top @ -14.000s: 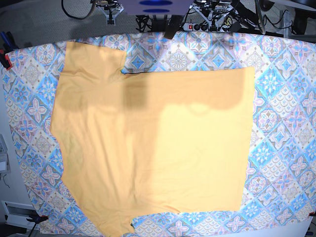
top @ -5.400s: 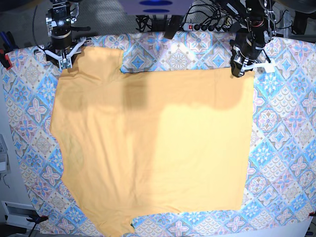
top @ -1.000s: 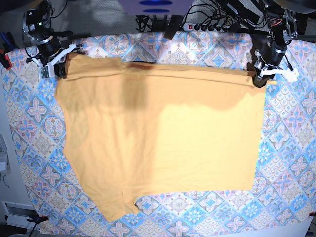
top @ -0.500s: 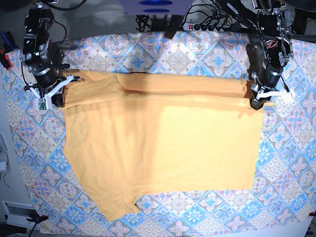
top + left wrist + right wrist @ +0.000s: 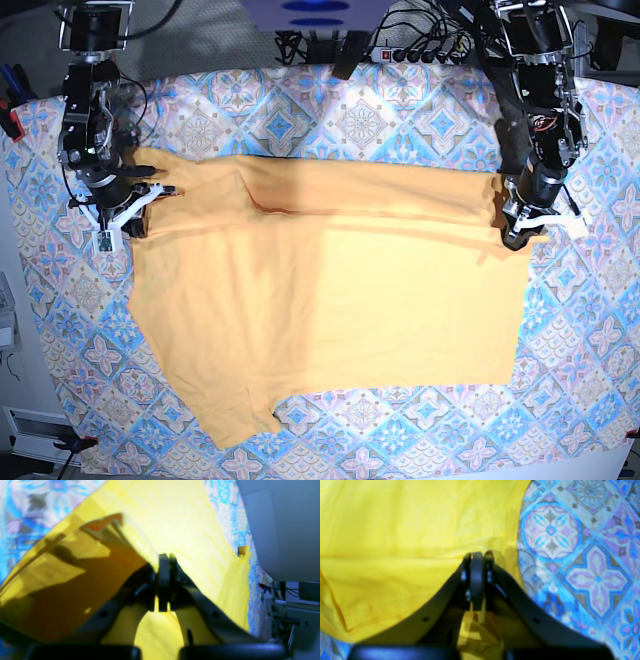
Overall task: Fold the T-shirt properly
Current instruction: 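Drag both grippers toward the hem, folding the collar edge over, then release the fold and lift both grippers back toward the collar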
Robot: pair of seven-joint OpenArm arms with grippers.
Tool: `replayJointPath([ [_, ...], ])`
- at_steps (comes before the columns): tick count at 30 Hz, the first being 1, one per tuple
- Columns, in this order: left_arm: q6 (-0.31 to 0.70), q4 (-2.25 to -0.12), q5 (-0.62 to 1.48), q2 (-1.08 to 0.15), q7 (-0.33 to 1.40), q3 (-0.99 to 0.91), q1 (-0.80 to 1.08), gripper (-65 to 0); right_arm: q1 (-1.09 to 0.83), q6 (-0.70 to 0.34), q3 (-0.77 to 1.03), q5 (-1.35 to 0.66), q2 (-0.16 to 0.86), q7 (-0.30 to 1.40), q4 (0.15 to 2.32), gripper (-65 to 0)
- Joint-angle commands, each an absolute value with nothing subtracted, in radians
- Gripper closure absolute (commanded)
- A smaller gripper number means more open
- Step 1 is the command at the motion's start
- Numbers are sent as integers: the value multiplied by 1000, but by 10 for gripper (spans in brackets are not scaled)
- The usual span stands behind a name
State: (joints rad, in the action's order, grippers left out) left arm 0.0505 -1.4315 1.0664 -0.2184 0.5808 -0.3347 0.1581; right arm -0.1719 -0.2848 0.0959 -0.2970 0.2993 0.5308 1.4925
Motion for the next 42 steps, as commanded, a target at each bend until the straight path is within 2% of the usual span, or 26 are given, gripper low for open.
replayJointPath([
  [1,59,-1446,1050,-231,564,-338,142,0,-148,-285,94,-306,312,490,1491,0],
  [8,58,-1368,1015,-231,568,-311,117,0,-136,-280,35,-306,312,390,1411,-11],
  [10,56,-1359,1013,-231,568,-311,120,-41,-139,-280,36,-306,312,387,1417,-36],
  [14,54,-1357,1012,-231,568,-311,124,-189,-157,-278,38,-306,312,386,1423,-83],
  [17,54,-1359,1017,-231,568,-311,124,-243,-160,-278,38,-306,314,386,1455,-117],
  [23,61,-1365,1021,-231,568,-311,130,-251,-162,-278,38,-306,315,386,1471,-144],
  [31,64,-1438,1023,-232,570,-317,209,-272,-321,-278,99,-306,318,387,1590,-147],
  [42,56,-1489,1167,-232,570,-318,371,-272,-495,-278,101,-305,320,389,1649,-147],
])
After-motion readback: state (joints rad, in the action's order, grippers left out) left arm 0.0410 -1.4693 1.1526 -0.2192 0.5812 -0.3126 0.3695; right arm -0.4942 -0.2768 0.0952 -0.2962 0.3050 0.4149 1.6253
